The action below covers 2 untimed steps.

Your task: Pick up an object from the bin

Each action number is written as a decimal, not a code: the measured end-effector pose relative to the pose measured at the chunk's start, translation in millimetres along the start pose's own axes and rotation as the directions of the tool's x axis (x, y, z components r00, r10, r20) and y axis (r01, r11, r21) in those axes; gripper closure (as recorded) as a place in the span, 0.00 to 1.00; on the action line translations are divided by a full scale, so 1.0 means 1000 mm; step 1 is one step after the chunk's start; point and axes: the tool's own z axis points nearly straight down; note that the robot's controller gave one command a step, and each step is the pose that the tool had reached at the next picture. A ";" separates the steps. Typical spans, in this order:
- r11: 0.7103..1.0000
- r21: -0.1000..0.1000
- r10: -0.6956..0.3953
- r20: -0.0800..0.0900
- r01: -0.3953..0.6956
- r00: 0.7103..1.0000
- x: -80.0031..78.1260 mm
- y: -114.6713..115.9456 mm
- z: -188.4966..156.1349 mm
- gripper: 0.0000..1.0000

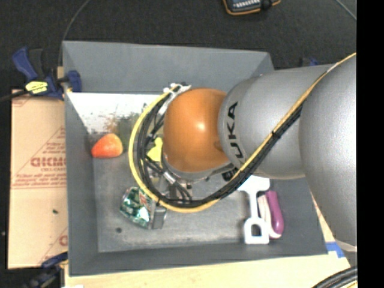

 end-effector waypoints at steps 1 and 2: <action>1.000 -0.001 0.000 0.000 0.000 1.000 0.001 -0.002 0.002 0.00; 1.000 -0.002 -0.007 0.004 0.007 1.000 0.011 -0.009 -0.026 0.00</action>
Offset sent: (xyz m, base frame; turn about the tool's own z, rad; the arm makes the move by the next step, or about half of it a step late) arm -0.0130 -0.0085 0.0248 -0.0095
